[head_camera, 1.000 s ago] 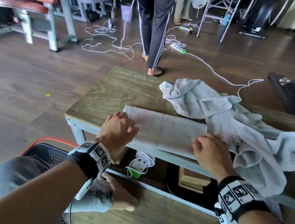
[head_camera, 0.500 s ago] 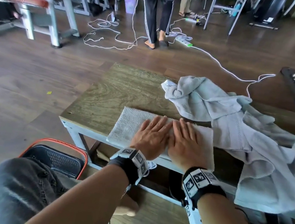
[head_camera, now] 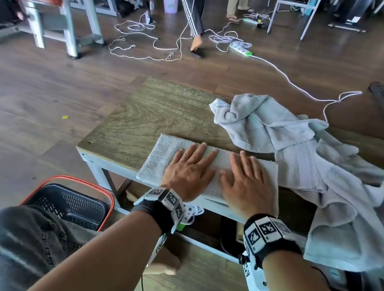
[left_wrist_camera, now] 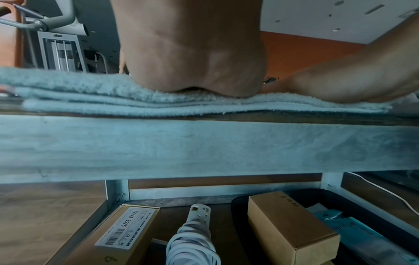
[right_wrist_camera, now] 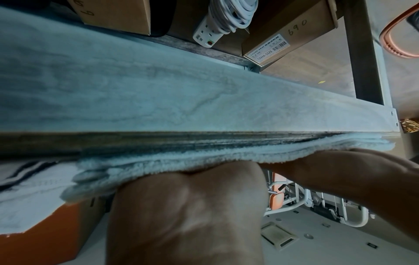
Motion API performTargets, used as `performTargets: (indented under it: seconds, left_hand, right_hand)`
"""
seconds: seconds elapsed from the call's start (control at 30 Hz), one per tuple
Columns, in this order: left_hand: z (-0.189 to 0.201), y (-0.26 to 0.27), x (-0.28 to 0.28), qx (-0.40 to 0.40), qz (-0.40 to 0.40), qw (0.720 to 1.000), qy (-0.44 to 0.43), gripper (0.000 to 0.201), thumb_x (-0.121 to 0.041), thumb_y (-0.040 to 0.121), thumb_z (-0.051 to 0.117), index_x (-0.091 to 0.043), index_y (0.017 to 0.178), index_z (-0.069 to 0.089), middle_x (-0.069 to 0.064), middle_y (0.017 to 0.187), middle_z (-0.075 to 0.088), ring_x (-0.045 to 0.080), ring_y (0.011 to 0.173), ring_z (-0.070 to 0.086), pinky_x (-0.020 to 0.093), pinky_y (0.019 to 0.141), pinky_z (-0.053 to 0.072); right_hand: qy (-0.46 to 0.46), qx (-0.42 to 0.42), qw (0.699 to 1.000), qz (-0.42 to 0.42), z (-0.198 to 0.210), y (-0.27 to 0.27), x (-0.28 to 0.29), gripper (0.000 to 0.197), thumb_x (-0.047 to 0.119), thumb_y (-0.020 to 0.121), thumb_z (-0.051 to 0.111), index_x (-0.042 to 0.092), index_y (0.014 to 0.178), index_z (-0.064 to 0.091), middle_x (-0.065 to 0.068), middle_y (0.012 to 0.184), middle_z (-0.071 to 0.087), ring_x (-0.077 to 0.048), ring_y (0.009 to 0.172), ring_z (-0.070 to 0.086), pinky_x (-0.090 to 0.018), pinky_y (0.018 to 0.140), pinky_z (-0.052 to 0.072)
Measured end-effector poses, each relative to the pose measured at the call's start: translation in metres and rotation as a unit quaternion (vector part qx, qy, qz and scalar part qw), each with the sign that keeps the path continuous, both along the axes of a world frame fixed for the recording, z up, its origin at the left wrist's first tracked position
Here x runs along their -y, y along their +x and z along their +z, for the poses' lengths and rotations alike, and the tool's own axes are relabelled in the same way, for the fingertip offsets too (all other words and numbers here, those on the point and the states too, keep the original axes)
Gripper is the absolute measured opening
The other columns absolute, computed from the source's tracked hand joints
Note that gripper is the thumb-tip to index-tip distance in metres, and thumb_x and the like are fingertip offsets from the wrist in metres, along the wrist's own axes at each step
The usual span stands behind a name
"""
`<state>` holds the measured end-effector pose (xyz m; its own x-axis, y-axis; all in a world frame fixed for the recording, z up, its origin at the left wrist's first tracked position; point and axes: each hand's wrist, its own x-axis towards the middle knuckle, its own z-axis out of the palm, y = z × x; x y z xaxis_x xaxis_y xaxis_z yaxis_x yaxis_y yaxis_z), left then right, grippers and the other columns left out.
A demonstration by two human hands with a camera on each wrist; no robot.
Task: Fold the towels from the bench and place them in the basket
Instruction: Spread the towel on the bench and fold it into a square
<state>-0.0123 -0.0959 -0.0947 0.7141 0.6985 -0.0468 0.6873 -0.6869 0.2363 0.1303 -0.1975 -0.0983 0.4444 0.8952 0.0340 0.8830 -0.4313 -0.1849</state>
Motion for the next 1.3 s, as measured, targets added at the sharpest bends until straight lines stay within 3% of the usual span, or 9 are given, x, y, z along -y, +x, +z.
performTargets:
  seconds: [0.37,0.5,0.7,0.93,1.13,1.3]
  left_hand:
    - [0.003,-0.022,-0.014,-0.016,0.051,0.998,-0.011,0.063,-0.067,0.095,0.006,-0.045,0.153,-0.003,-0.011,0.164,-0.009,0.01,0.151,-0.011,0.039,0.123,-0.006]
    - [0.002,-0.032,-0.018,-0.001,0.069,0.998,-0.013,0.065,-0.069,0.095,0.009,-0.044,0.154,0.001,-0.011,0.164,-0.006,0.009,0.151,-0.01,0.039,0.123,-0.006]
    - [0.003,-0.046,-0.022,-0.02,0.105,0.994,0.003,0.066,-0.071,0.094,0.004,-0.044,0.154,-0.001,-0.013,0.164,-0.006,0.009,0.151,-0.011,0.046,0.12,-0.016]
    - [0.002,-0.059,-0.029,-0.022,0.134,0.99,-0.022,0.064,-0.07,0.094,0.003,-0.046,0.153,-0.004,-0.014,0.164,-0.009,0.014,0.151,-0.01,0.05,0.12,-0.014]
    - [-0.001,-0.075,-0.037,0.003,0.163,0.985,-0.056,0.061,-0.07,0.094,0.008,-0.052,0.151,-0.001,-0.012,0.164,-0.007,0.012,0.151,-0.011,0.05,0.119,-0.014]
    - [0.002,-0.072,-0.04,-0.017,0.158,0.984,-0.082,0.061,-0.07,0.095,0.008,-0.051,0.151,-0.005,-0.01,0.164,-0.013,0.015,0.151,-0.014,0.053,0.118,-0.014]
  right_hand:
    - [-0.01,0.007,1.0,-0.026,0.003,0.009,0.008,0.084,0.076,0.09,0.005,0.028,0.16,0.007,0.005,0.168,0.006,-0.013,0.154,-0.001,-0.04,0.125,0.0]
    - [-0.023,-0.022,0.999,-0.042,0.003,0.013,0.011,0.091,0.079,0.089,0.005,0.023,0.16,0.003,0.004,0.168,-0.001,-0.013,0.154,-0.006,-0.039,0.125,-0.004]
    - [-0.021,-0.031,0.997,-0.069,0.002,0.015,0.014,0.098,0.083,0.085,0.004,0.02,0.16,0.002,0.004,0.168,-0.003,-0.013,0.154,-0.006,-0.041,0.125,0.001]
    - [-0.027,-0.042,0.996,-0.076,0.004,0.014,0.015,0.097,0.083,0.085,0.006,0.022,0.16,-0.001,0.006,0.168,-0.006,-0.014,0.154,-0.008,-0.045,0.125,0.001]
    - [-0.055,-0.063,0.994,-0.077,0.01,0.015,0.012,0.095,0.083,0.085,0.013,0.025,0.16,-0.002,0.008,0.167,-0.01,-0.013,0.153,-0.012,-0.049,0.124,-0.002]
    - [-0.11,-0.099,0.982,-0.12,0.029,0.005,0.0,0.093,0.073,0.088,0.03,0.022,0.16,0.0,0.005,0.168,-0.009,-0.018,0.154,-0.01,-0.055,0.122,-0.001]
